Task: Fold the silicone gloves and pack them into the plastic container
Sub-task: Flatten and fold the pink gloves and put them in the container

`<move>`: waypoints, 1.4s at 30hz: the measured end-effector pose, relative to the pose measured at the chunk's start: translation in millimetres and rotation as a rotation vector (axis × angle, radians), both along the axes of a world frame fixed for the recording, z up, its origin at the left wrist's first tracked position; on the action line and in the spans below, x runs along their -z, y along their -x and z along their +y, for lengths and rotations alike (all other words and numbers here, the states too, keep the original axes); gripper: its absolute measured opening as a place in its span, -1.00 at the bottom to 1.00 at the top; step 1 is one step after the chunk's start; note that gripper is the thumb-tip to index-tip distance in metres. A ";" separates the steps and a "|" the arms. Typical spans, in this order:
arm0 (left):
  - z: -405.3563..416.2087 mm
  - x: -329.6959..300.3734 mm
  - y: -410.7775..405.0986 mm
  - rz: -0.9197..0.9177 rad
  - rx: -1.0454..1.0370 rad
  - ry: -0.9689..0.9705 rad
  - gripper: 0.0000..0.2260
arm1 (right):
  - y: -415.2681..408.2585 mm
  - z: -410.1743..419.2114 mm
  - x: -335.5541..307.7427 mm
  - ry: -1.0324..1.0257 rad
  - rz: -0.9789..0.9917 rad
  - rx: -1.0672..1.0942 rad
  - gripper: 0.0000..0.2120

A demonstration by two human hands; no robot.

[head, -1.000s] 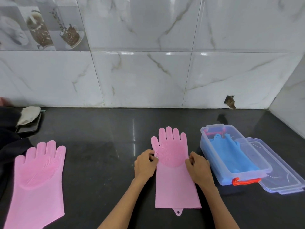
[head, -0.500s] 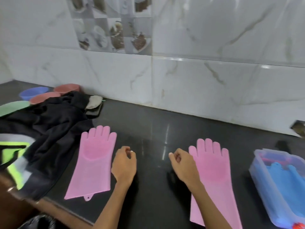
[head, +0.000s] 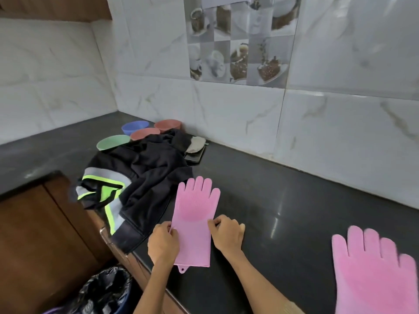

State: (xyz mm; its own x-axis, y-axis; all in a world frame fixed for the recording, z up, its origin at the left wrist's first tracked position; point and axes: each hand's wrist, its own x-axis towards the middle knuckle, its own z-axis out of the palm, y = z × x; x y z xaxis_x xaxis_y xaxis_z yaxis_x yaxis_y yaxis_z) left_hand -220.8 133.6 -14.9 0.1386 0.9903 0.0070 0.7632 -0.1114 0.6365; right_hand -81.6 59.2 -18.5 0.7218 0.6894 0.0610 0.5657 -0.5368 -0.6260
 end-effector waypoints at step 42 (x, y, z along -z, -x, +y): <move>-144.8 2.3 -141.8 -0.022 0.763 -0.111 -0.86 | -78.4 -231.5 2.7 0.014 -0.057 0.568 -0.82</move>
